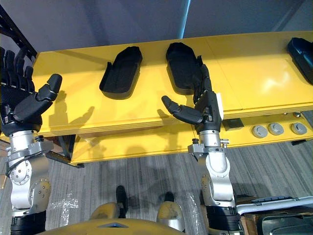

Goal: Walk over and take three plastic housings, then place them on the shelf

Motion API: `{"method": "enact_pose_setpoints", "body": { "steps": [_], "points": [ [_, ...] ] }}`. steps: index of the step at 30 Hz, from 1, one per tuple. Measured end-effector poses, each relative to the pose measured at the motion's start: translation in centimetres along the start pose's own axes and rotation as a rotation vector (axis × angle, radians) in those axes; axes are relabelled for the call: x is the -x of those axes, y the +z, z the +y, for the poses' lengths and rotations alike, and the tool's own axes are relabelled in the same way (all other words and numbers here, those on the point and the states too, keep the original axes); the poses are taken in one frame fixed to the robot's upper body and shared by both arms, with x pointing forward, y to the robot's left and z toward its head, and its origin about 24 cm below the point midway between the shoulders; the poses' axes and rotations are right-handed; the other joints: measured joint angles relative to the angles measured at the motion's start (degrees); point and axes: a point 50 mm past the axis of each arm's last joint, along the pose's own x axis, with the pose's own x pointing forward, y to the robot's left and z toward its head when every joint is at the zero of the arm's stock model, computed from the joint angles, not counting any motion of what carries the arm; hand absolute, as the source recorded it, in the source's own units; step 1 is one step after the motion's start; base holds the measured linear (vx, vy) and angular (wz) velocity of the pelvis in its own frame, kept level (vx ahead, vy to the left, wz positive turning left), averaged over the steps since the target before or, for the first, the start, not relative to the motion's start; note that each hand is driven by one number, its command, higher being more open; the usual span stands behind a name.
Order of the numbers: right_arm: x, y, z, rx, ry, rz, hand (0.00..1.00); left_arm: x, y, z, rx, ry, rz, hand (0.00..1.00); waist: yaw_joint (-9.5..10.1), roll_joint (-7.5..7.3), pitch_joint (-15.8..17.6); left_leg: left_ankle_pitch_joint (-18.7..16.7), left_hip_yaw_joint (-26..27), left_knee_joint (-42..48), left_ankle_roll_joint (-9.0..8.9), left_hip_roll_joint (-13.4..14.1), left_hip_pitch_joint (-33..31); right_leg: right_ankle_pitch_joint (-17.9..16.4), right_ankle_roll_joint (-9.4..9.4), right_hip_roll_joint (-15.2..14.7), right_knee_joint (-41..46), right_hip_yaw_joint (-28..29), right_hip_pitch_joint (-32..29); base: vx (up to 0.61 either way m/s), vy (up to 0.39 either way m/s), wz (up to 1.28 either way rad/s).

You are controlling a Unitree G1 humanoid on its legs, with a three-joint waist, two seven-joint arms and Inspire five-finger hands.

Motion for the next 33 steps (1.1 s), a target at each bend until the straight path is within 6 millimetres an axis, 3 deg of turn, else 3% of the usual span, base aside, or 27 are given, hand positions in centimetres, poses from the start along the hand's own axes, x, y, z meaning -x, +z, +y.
{"method": "enact_pose_setpoints", "body": {
  "steps": [7, 12, 14, 20, 33],
  "points": [
    [-3.2, 2.3, 3.2, 0.303, 0.225, -0.131, 1.00, 0.1, -0.3, -0.7, 0.020, -0.003, 0.009, 1.00, 1.03, -0.30, 0.09, 0.49, -0.82, -0.10, 0.00, 0.02, -0.83, 0.28, -0.08, 0.12, 0.00, -0.75, -0.34, -0.01, 0.000, 0.06],
    [-4.6, 3.2, 5.9, 0.378, 0.376, -0.196, 1.00, 0.1, -0.3, -0.8, 0.021, -0.005, 0.009, 1.00, 2.70, -0.43, 0.17, 1.16, -2.56, -0.62, -0.11, -0.09, -0.77, 0.19, -0.20, 0.17, -0.14, -2.67, 0.69, -0.02, -0.006, 0.20],
    [-5.4, 2.7, 6.8, 0.457, 0.401, -0.198, 1.00, 0.1, -0.3, -0.8, 0.021, -0.007, 0.010, 1.00, 3.40, -0.67, 0.31, 2.27, -3.27, -1.91, -0.13, -0.16, -0.62, 0.15, -0.26, 0.21, -0.20, -3.86, 0.95, -0.04, -0.006, 0.25],
    [-6.4, 0.0, 6.9, 0.570, 0.386, -0.089, 1.00, 1.1, -0.4, -0.3, -0.003, 0.000, 0.039, 1.00, 5.12, -1.58, 0.63, 3.63, -4.49, -3.67, -0.32, -0.32, -0.43, 0.16, -0.23, 0.22, -0.22, -5.18, 1.08, -0.03, -0.004, 0.12],
    [-8.7, -2.8, 6.8, 0.701, 0.243, 0.038, 1.00, 2.8, -1.2, 0.4, 0.005, 0.058, 0.107, 1.00, 7.59, -1.59, 0.66, 4.45, -6.17, -3.69, -0.17, -0.33, -1.69, 0.39, -0.27, 0.50, -1.09, -6.84, 1.07, 0.00, -0.022, 0.06]
  ]
}}
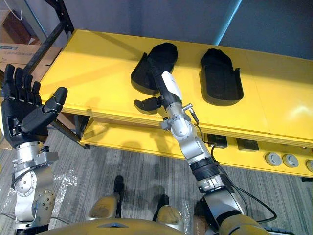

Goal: Walk over and take three plastic housings, then place them on the shelf

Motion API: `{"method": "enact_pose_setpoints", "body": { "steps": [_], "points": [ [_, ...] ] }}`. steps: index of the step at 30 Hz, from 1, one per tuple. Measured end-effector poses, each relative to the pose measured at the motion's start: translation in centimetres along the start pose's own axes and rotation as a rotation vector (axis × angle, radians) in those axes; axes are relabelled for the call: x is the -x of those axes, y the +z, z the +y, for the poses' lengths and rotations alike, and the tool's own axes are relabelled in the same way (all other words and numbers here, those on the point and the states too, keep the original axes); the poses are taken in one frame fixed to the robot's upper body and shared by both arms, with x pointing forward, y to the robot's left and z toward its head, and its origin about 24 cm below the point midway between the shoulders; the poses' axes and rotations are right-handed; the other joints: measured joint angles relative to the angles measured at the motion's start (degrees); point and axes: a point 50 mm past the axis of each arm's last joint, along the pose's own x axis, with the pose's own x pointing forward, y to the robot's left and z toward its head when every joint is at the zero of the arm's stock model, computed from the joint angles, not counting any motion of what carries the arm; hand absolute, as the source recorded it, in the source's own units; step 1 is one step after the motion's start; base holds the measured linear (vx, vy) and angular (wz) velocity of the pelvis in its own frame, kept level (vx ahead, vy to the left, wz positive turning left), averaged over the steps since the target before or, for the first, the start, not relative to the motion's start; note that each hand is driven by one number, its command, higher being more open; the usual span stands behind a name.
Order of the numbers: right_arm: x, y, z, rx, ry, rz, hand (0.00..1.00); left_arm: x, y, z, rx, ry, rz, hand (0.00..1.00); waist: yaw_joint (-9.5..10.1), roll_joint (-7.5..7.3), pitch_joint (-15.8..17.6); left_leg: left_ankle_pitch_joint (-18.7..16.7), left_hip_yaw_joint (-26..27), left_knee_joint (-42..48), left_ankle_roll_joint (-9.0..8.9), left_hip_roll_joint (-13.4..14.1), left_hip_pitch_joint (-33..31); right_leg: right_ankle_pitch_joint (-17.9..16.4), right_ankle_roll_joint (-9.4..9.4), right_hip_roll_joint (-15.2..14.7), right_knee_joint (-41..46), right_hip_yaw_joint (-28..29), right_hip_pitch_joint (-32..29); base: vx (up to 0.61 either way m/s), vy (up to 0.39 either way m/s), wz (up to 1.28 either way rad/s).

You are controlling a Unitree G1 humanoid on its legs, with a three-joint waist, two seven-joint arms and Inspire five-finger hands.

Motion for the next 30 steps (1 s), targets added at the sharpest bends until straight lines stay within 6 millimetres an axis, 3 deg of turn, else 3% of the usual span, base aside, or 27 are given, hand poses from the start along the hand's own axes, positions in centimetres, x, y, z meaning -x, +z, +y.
{"method": "enact_pose_setpoints", "body": {
  "steps": [9, 10, 14, 30],
  "points": [
    [-2.3, 1.1, 0.0, 0.049, 0.019, -0.030, 1.00, 0.3, -0.4, -0.3, 0.028, -0.003, 0.016, 1.00, 0.24, 0.35, 0.57, 0.08, -1.04, -0.01, -0.12, -0.13, -0.26, -0.09, -0.12, -0.03, 0.00, -1.03, 0.29, 0.00, -0.026, 0.05],
    [-2.3, 1.2, 0.1, 0.055, 0.030, -0.031, 0.00, 0.3, -0.5, -0.3, 0.030, 0.001, 0.018, 1.00, 0.54, 0.41, 0.63, 0.09, -1.13, -0.01, -0.13, -0.13, -0.32, -0.10, -0.13, -0.02, -0.01, -1.10, 0.27, 0.00, -0.025, 0.03],
    [-2.7, 1.4, 0.8, 0.077, 0.076, -0.037, 0.00, 0.3, -0.6, -0.2, 0.030, 0.004, 0.024, 1.00, 0.83, 0.58, 0.99, 0.13, -1.41, -0.01, -0.10, -0.22, -0.33, -0.11, -0.14, -0.08, 0.00, -1.27, 0.34, 0.00, -0.006, 0.01],
    [-3.6, 2.3, 0.4, 0.171, 0.188, -0.087, 0.00, 0.4, -0.8, -0.3, 0.034, 0.003, 0.031, 1.00, 0.80, 0.70, 1.89, 0.45, -1.50, -0.09, 0.16, -0.62, -0.27, -0.12, -0.14, -0.53, 0.20, -1.54, 0.46, 0.00, -0.003, 0.01]
  ]
}}
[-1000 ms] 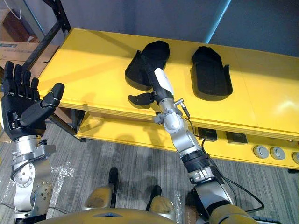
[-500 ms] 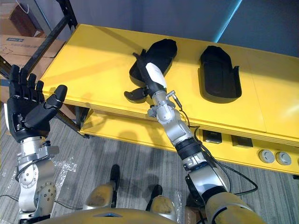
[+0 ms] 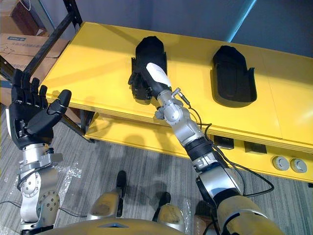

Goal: Walk over and take three plastic housings, then place them on the shelf

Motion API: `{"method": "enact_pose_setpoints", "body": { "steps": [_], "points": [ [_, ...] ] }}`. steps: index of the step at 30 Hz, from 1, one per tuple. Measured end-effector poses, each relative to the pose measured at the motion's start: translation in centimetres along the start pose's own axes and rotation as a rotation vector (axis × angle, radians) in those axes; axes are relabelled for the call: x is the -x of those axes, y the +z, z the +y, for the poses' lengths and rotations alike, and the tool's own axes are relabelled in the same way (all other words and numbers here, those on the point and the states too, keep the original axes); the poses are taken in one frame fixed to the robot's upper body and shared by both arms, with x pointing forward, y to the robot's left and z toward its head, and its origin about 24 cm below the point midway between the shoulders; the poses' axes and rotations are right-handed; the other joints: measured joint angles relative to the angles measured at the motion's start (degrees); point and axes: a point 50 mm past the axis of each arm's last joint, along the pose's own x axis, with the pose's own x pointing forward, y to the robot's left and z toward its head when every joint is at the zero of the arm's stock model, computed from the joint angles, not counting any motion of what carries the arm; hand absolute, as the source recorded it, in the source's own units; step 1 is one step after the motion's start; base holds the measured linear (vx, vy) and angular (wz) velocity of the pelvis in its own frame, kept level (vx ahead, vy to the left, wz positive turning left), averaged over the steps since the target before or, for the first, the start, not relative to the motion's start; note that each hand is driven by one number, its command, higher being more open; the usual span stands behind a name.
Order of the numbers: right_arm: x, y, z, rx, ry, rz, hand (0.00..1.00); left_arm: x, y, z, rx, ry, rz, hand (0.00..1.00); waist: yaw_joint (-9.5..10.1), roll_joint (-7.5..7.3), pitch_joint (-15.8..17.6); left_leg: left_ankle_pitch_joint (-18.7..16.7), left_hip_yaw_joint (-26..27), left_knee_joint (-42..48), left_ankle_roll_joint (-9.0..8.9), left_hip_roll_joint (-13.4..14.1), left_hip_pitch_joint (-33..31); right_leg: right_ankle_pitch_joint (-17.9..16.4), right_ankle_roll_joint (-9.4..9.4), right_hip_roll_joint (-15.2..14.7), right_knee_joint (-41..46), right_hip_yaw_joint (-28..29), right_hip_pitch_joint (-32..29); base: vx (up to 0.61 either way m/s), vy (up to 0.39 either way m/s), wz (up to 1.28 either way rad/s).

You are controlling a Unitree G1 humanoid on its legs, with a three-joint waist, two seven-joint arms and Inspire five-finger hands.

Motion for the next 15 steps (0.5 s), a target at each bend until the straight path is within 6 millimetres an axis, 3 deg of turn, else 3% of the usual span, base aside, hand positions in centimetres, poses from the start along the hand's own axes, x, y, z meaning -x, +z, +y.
{"method": "enact_pose_setpoints", "body": {
  "steps": [15],
  "points": [
    [0.32, -0.46, 0.38, -0.010, -0.031, 0.008, 0.00, 0.66, -0.52, 0.17, -0.008, 0.014, 0.047, 1.00, 0.08, 0.01, 0.00, -0.06, 0.54, -0.19, -0.14, -0.09, 0.16, -0.12, -0.20, -0.24, 0.05, 0.27, -0.05, 0.00, 0.000, 0.00]
  ]
}}
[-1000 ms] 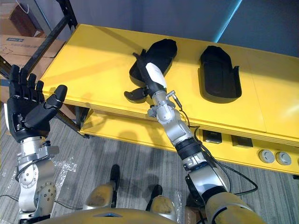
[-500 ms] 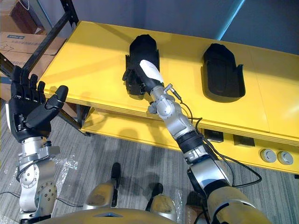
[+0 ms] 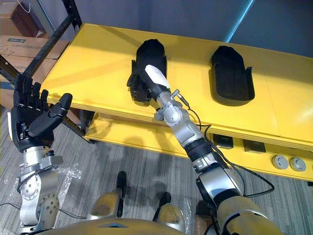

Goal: Walk over and take three plastic housings, then place them on the shelf

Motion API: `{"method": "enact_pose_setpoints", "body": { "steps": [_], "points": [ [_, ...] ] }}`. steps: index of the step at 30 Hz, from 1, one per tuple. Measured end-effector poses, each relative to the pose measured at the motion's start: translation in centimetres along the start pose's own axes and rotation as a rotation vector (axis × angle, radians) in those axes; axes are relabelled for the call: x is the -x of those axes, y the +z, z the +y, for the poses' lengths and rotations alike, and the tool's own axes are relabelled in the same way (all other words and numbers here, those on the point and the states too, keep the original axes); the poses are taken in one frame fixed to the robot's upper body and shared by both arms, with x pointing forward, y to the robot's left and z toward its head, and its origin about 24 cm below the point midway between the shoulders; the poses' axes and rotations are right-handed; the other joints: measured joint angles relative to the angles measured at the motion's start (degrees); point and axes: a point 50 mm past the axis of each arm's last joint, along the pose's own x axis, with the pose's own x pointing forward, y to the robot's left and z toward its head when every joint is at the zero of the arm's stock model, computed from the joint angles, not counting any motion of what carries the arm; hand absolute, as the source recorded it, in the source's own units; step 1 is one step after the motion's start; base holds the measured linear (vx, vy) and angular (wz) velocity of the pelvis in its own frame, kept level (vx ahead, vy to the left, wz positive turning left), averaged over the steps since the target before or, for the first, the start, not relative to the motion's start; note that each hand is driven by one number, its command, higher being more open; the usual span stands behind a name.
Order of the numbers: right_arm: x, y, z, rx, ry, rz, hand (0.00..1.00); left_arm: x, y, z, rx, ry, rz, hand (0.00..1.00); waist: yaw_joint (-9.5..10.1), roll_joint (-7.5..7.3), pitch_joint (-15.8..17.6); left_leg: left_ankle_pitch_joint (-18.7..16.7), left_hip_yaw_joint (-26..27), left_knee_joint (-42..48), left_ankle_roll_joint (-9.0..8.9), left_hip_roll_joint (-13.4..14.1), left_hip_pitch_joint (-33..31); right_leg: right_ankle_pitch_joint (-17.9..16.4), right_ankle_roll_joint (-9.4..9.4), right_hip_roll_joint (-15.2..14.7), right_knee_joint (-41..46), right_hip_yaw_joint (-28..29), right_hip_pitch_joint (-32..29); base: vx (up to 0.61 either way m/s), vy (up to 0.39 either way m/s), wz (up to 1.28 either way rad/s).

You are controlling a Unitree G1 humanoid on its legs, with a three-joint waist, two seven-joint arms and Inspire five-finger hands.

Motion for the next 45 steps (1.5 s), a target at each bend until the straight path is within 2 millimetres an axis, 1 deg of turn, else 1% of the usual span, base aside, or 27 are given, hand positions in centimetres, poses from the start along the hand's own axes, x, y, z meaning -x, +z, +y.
{"method": "enact_pose_setpoints", "body": {
  "steps": [7, 12, 16, 24, 32, 42, 43, 45],
  "points": [
    [-0.1, -0.7, 0.3, -0.049, -0.087, 0.067, 0.00, 0.1, -0.3, -0.4, 0.011, -0.009, 0.016, 1.00, 0.51, 0.10, 0.05, 0.02, 0.15, 0.01, 0.02, 0.01, 0.12, 0.01, 0.02, -0.02, 0.14, 0.20, -0.03, 0.00, 0.000, 0.00],
    [-0.5, -1.7, -0.9, -0.057, -0.170, 0.130, 0.00, 0.2, -0.3, -0.4, 0.010, -0.006, 0.018, 1.00, 0.68, 1.46, 0.76, 0.20, 0.06, -0.02, 0.16, -0.08, 0.25, -0.06, 0.05, -0.44, 0.88, 0.15, -0.16, 0.00, 0.000, 0.00],
    [-0.5, -2.1, -1.3, -0.071, -0.194, 0.154, 0.00, 0.2, -0.3, -0.3, 0.010, -0.006, 0.020, 1.00, 0.67, 1.56, 0.79, 0.28, -0.01, -0.02, 0.21, -0.09, 0.24, -0.06, 0.06, -0.53, 0.93, 0.09, -0.16, 0.00, 0.000, 0.00],
    [-0.6, -2.3, -1.4, -0.079, -0.175, 0.147, 0.00, 0.2, -0.3, -0.3, 0.010, -0.007, 0.022, 1.00, 0.55, 1.64, 0.77, 0.29, -0.08, -0.03, 0.21, -0.10, 0.23, -0.06, 0.06, -0.55, 0.97, 0.06, -0.17, 0.00, 0.000, 0.00],
    [-0.5, -2.3, -1.5, -0.067, -0.127, 0.098, 0.00, 0.2, -0.4, -0.4, 0.011, -0.015, 0.022, 1.00, 0.38, 1.70, 0.74, 0.30, -0.08, -0.03, 0.20, -0.12, 0.24, -0.06, 0.05, -0.54, 0.99, 0.06, -0.17, 0.00, 0.000, 0.00],
    [-0.6, -1.9, -0.8, -0.072, -0.084, 0.076, 0.00, 0.3, -0.7, -0.8, 0.020, -0.030, 0.042, 1.00, 0.32, 1.93, 0.59, 0.34, -0.15, -0.03, 0.15, -0.18, 0.33, -0.06, 0.05, -0.51, 1.07, 0.07, -0.12, 0.00, 0.000, 0.00],
    [-0.6, -1.9, -0.8, -0.072, -0.083, 0.077, 1.00, 0.3, -0.8, -0.8, 0.019, -0.028, 0.047, 1.00, 0.32, 2.00, 0.54, 0.34, -0.16, -0.03, 0.14, -0.18, 0.33, -0.06, 0.05, -0.50, 1.09, 0.07, -0.12, 0.00, 0.000, 0.00],
    [-0.6, -2.0, -0.8, -0.072, -0.081, 0.079, 1.00, 0.4, -1.2, -0.6, 0.014, -0.020, 0.063, 1.00, 0.31, 2.19, 0.41, 0.35, -0.16, -0.03, 0.14, -0.17, 0.33, -0.06, 0.05, -0.50, 1.10, 0.07, -0.12, 0.00, 0.000, 0.00]
  ]
}}
